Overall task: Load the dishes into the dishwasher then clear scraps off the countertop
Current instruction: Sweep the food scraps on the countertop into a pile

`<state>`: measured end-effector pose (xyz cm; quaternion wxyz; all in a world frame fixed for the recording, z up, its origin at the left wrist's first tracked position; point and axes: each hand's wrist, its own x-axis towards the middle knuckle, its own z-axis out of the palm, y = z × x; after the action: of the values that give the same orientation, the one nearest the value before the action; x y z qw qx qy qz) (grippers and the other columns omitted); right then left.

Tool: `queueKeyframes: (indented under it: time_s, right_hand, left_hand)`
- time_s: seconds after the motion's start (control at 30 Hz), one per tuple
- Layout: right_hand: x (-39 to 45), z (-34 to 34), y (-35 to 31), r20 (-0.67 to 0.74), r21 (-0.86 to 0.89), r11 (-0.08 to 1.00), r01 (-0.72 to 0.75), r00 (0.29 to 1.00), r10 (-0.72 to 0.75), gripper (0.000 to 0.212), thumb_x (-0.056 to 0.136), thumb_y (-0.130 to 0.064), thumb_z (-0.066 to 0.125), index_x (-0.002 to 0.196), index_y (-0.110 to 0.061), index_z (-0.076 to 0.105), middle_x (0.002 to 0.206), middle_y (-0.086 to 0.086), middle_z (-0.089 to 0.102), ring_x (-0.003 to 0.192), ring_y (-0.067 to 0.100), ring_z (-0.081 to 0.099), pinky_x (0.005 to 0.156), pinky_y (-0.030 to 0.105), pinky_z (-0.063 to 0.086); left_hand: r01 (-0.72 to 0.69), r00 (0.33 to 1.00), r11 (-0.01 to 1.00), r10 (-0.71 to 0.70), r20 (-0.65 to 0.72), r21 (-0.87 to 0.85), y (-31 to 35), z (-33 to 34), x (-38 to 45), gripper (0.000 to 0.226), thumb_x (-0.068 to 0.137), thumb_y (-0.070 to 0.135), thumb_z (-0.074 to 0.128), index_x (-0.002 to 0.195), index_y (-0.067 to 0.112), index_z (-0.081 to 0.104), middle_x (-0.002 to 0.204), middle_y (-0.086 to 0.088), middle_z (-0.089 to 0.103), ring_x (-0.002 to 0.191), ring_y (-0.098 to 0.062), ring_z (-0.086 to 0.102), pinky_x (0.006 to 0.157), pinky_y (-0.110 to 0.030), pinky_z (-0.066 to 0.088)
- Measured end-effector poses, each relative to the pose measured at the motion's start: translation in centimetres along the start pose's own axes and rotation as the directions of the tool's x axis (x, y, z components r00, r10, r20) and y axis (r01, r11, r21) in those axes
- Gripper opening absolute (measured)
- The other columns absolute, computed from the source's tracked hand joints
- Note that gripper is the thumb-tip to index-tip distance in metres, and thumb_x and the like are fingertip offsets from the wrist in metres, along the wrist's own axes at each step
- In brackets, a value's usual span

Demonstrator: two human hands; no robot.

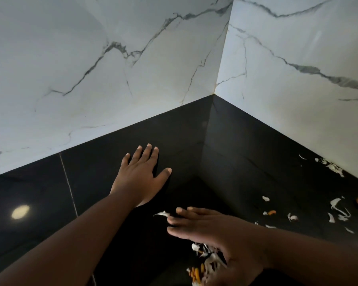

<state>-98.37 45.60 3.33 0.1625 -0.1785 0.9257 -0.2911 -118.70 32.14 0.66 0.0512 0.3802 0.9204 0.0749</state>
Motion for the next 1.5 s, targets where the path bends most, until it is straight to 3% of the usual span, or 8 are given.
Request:
queueKeyframes:
  time_s: [0.13, 0.33, 0.5, 0.67, 0.8, 0.97, 1.23, 1.5]
  right_hand:
    - [0.9, -0.7, -1.3, -0.164, 0.309, 0.943, -0.123, 0.970, 0.181, 0.090, 0.074, -0.080, 0.046, 0.148, -0.031, 0.034, 0.156, -0.019, 0.025, 0.143, -0.007, 0.014, 0.119, 0.031, 0.018]
    - [3.9, 1.4, -4.3, -0.145, 0.048, 0.966, -0.255, 0.955, 0.260, 0.085, 0.083, -0.068, 0.051, 0.152, -0.026, 0.024, 0.160, -0.014, 0.011, 0.145, -0.003, -0.009, 0.122, 0.038, 0.003]
    - [0.4, 4.3, -7.5, -0.167, 0.062, 0.961, -0.271, 0.946, 0.277, 0.080, 0.089, -0.049, 0.062, 0.152, -0.016, 0.025, 0.161, -0.007, 0.012, 0.144, -0.007, -0.005, 0.120, 0.023, -0.002]
    - [-2.3, 7.6, -10.1, -0.261, 0.085, 0.945, -0.315, 0.908, 0.326, 0.076, 0.087, -0.048, 0.063, 0.149, -0.013, 0.035, 0.158, -0.004, 0.025, 0.145, -0.004, 0.008, 0.121, 0.026, 0.007]
    - [-3.9, 9.0, -11.8, -0.465, 0.235, 0.889, -0.394, 0.757, 0.459, 0.074, 0.085, -0.064, 0.054, 0.141, -0.015, 0.049, 0.149, -0.009, 0.042, 0.139, -0.007, 0.025, 0.119, 0.029, 0.021]
    - [-7.7, 10.6, -14.1, -0.546, 0.156, 0.801, -0.577, 0.626, 0.557, 0.082, 0.081, -0.079, 0.029, 0.142, -0.028, 0.045, 0.147, -0.024, 0.035, 0.135, -0.022, 0.011, 0.114, 0.010, 0.009]
    - [-17.9, 8.2, -11.6, -0.614, 0.310, 0.591, -0.745, 0.318, 0.722, 0.085, 0.067, -0.091, 0.034, 0.137, -0.044, 0.045, 0.143, -0.024, 0.043, 0.138, -0.009, 0.023, 0.116, 0.029, 0.027]
    - [-23.1, 3.3, -4.8, -0.582, 0.350, 0.525, -0.776, 0.259, 0.771, 0.113, 0.050, -0.101, 0.026, 0.145, -0.039, 0.035, 0.155, -0.011, 0.030, 0.145, 0.008, 0.020, 0.118, 0.035, 0.022]
  left_hand:
    - [-0.009, 1.000, 1.000, 0.009, 0.003, -0.004, 0.0, 0.0, -0.1, 0.074, 0.094, 0.063, 0.019, 0.155, 0.023, 0.003, 0.162, 0.003, -0.003, 0.148, -0.017, -0.008, 0.120, -0.043, 0.000]
    - [-0.022, 0.999, 0.999, 0.023, 0.027, -0.034, 0.0, -0.1, -0.2, 0.065, 0.099, 0.053, 0.015, 0.155, 0.020, 0.004, 0.162, 0.000, -0.002, 0.149, -0.019, -0.009, 0.120, -0.045, -0.002]
    - [-0.090, 0.994, 0.995, 0.092, 0.052, -0.053, -0.2, -0.6, -0.5, 0.059, 0.101, 0.049, 0.013, 0.154, 0.022, 0.011, 0.162, -0.002, 0.000, 0.148, -0.025, -0.008, 0.118, -0.051, -0.003]
    - [-0.238, 0.968, 0.971, 0.235, 0.089, 0.030, 0.1, -0.5, -2.0, 0.064, 0.101, 0.050, 0.013, 0.154, 0.015, 0.005, 0.162, -0.003, -0.002, 0.149, -0.019, -0.008, 0.120, -0.044, -0.003]
    - [-0.235, 0.969, 0.971, 0.230, 0.093, 0.047, 0.4, -0.4, -4.1, 0.068, 0.101, 0.051, 0.013, 0.154, 0.010, 0.000, 0.162, -0.007, -0.003, 0.149, -0.021, -0.007, 0.121, -0.040, -0.001]
    - [-0.251, 0.963, 0.967, 0.245, 0.109, 0.049, 1.1, -0.1, -8.2, 0.068, 0.101, 0.051, 0.012, 0.153, 0.009, -0.002, 0.162, -0.008, -0.006, 0.148, -0.022, -0.009, 0.121, -0.039, -0.002]
    - [-0.198, 0.976, 0.978, 0.190, 0.102, 0.066, 3.3, 0.0, -11.4, 0.071, 0.100, 0.053, 0.010, 0.153, 0.009, -0.005, 0.161, -0.010, -0.009, 0.148, -0.026, -0.011, 0.120, -0.042, -0.004]
    - [-0.293, 0.954, 0.955, 0.289, 0.072, 0.045, 10.4, -0.2, -6.7, 0.069, 0.101, 0.052, 0.013, 0.153, 0.010, -0.002, 0.162, -0.006, -0.006, 0.148, -0.021, -0.012, 0.120, -0.040, -0.007]
